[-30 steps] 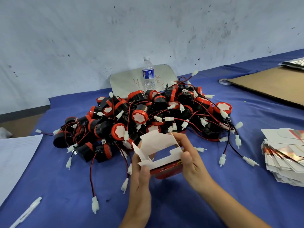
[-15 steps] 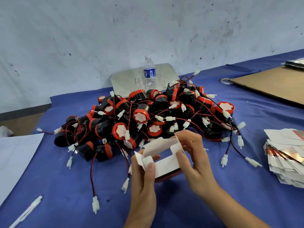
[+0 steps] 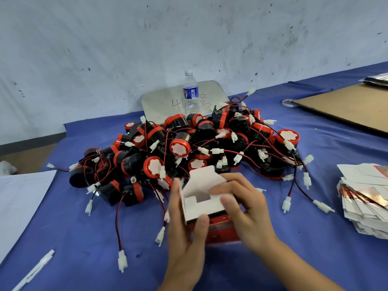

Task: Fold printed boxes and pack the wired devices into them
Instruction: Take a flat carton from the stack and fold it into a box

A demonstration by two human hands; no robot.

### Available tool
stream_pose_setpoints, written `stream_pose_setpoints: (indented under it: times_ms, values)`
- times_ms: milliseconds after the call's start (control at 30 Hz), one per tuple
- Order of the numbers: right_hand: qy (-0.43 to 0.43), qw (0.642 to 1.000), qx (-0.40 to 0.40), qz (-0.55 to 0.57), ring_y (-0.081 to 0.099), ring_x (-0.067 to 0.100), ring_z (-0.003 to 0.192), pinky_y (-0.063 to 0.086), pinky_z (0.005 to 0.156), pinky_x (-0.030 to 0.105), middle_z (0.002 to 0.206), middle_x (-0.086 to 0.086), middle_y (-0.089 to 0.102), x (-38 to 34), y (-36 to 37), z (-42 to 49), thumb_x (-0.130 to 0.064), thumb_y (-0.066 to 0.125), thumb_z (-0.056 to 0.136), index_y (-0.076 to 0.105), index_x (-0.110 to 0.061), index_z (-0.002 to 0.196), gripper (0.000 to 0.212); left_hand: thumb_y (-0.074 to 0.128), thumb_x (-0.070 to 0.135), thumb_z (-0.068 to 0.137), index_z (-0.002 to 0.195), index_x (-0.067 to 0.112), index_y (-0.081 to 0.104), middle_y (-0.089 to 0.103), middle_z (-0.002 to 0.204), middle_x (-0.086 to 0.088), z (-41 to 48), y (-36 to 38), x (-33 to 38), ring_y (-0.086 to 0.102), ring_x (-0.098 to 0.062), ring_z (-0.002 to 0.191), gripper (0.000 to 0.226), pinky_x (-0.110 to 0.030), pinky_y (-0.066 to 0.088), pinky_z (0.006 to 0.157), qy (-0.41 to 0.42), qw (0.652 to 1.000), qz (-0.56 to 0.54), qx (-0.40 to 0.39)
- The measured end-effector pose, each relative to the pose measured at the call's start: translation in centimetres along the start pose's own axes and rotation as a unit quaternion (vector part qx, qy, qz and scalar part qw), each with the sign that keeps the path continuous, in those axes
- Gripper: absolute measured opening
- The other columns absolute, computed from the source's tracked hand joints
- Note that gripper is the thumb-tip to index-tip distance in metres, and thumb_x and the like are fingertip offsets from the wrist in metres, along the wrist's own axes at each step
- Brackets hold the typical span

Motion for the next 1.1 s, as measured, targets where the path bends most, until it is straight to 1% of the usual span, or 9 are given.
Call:
stream_pose_setpoints:
  times_ms: [133,200,267,367,567,767,833,1000,1100]
  values:
    - [0.098,0.99,0.005,0.104,0.063,0.012,0.087,0.045,0.072,0.018,0.099,-0.005,0.064,0.8,-0.3,0.3,-0.04,0.041,0.091,0.073,-0.017,0.079,0.041,0.05,0.076,0.08,0.119,0.06,0.051,0.051,0.129,0.024,-0.1,0.0,-0.6,0.055,-0.011,0.118,0.043,-0.039,0.055,0.087,0.005,0.998,0.056,-0.022]
    - [0.131,0.981,-0.018,0.139,0.063,0.013,0.086,0.046,0.072,0.022,0.097,-0.001,0.065,1.0,-0.2,0.3,-0.04,0.043,0.091,0.074,-0.019,0.084,0.038,0.048,0.077,0.08,0.108,0.058,0.055,0.052,0.118,0.023,-0.2,-0.1,-0.6,0.061,-0.013,0.105,0.035,-0.04,0.059,0.074,0.01,0.997,0.069,-0.022]
    - [0.132,0.975,-0.052,0.172,0.061,0.01,0.08,0.046,0.068,0.02,0.094,-0.001,0.065,0.5,0.1,0.4,-0.031,0.049,0.093,0.07,-0.027,0.099,0.022,0.046,0.08,0.079,0.103,0.056,0.055,0.052,0.114,0.022,-0.2,-0.3,-0.8,0.063,-0.017,0.1,0.035,-0.041,0.059,0.07,-0.003,0.997,0.069,-0.021]
    - [0.134,0.956,-0.077,0.248,0.057,0.01,0.082,0.047,0.068,0.018,0.095,-0.002,0.062,0.5,0.3,0.4,-0.015,0.051,0.092,0.056,-0.041,0.127,0.044,0.042,0.084,0.077,0.102,0.059,0.054,0.049,0.116,0.028,-0.2,-0.7,-1.0,0.064,-0.024,0.1,0.038,-0.043,0.06,0.069,-0.014,0.996,0.082,-0.01]
    - [0.23,0.901,-0.134,0.343,0.063,0.016,0.089,0.051,0.067,0.024,0.103,0.002,0.068,1.1,0.5,0.4,-0.004,0.053,0.081,0.071,-0.023,0.096,0.03,0.04,0.071,0.089,0.111,0.058,0.049,0.044,0.134,0.019,0.0,-0.6,-0.4,0.058,-0.025,0.113,0.027,-0.051,0.057,0.072,0.072,0.99,0.12,-0.024]
    - [0.189,0.935,-0.141,0.265,0.06,0.023,0.099,0.045,0.079,0.033,0.107,0.002,0.065,0.6,0.5,0.4,-0.03,0.059,0.072,0.069,-0.019,0.067,0.016,0.043,0.059,0.095,0.121,0.047,0.041,0.042,0.146,0.009,-0.4,-0.5,-0.8,0.047,-0.022,0.131,0.029,-0.048,0.054,0.085,0.105,0.991,0.076,-0.026]
    - [0.197,0.939,-0.156,0.236,0.061,0.019,0.094,0.048,0.074,0.028,0.109,0.002,0.065,0.6,0.7,0.3,-0.031,0.066,0.072,0.067,-0.02,0.075,0.011,0.047,0.057,0.094,0.127,0.042,0.038,0.043,0.146,0.005,-0.4,-0.6,-1.0,0.048,-0.022,0.13,0.037,-0.046,0.052,0.091,0.106,0.993,0.052,-0.014]
    - [0.276,0.895,-0.228,0.267,0.063,0.019,0.093,0.052,0.074,0.028,0.107,0.002,0.067,0.9,0.3,0.5,-0.014,0.071,0.074,0.063,-0.028,0.111,0.041,0.045,0.058,0.095,0.145,0.037,0.027,0.041,0.147,0.011,-0.2,-0.7,-0.1,0.047,-0.012,0.129,0.057,-0.023,0.048,0.094,0.156,0.98,0.126,-0.013]
    - [0.276,0.895,-0.253,0.242,0.063,0.015,0.091,0.051,0.073,0.024,0.106,0.001,0.066,0.8,-0.5,0.7,-0.009,0.067,0.076,0.065,-0.029,0.113,0.042,0.041,0.06,0.096,0.148,0.035,0.022,0.04,0.149,0.013,-0.3,-0.5,0.5,0.048,-0.008,0.129,0.061,-0.031,0.053,0.085,0.178,0.969,0.166,-0.03]
Point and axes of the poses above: each hand's wrist, its own z-axis towards the middle knuckle, its own y-axis out of the palm, x = y × z, the point moved 5 cm from there along z, towards the middle knuckle
